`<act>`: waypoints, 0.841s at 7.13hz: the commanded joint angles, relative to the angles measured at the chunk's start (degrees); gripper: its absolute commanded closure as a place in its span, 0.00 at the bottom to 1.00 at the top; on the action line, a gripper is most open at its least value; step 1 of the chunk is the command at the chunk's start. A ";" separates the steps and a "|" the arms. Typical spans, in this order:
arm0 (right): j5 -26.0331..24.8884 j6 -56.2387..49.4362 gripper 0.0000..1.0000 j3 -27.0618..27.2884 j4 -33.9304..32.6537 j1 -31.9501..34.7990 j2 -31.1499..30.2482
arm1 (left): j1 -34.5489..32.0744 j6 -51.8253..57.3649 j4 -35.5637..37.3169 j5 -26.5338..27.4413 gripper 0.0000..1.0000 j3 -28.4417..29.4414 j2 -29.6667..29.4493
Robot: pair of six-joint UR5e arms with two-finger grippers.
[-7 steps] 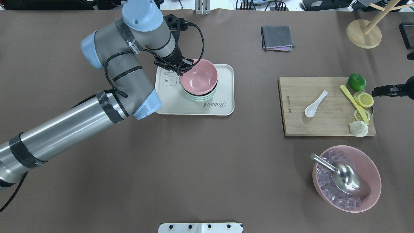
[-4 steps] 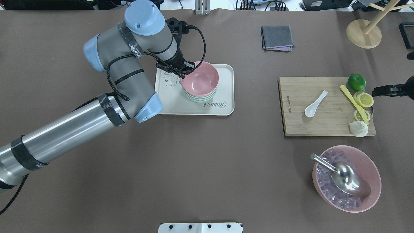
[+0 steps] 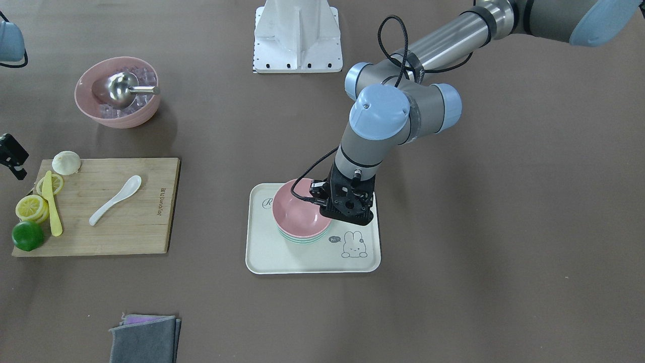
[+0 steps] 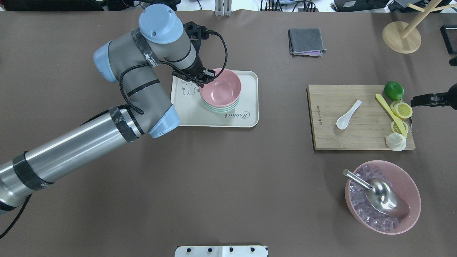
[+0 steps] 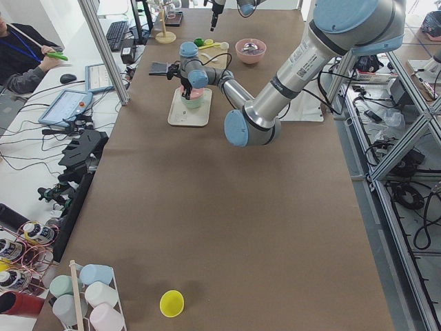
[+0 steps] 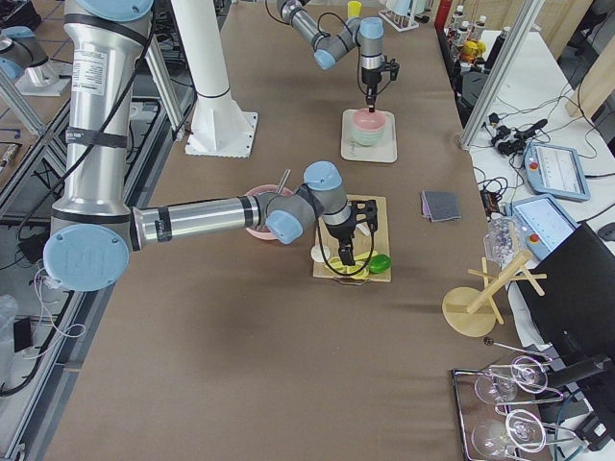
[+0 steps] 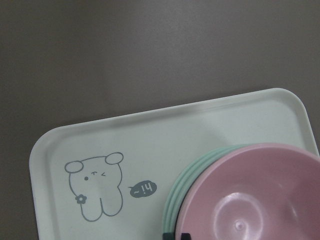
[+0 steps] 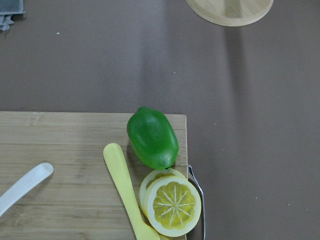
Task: Stack pink bowl on green and place spoon
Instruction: 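Lower the pink bowl into the green bowl and open the left gripper, then withdraw the left arm while the right arm reaches toward the white spoon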
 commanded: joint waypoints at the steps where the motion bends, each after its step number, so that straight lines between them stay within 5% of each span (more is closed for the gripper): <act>1: 0.00 0.00 0.00 0.02 0.05 0.00 0.00 | 0.23 0.67 -5.56 0.05 0.03 -0.01 2.21; 3: 0.52 0.26 0.00 0.11 -0.56 0.00 1.30 | -1.95 1.37 -4.92 -2.57 0.02 -2.45 2.85; 6: 0.18 14.19 0.00 0.02 -2.85 -2.88 6.31 | -13.97 20.62 8.33 -14.88 0.02 -19.12 15.45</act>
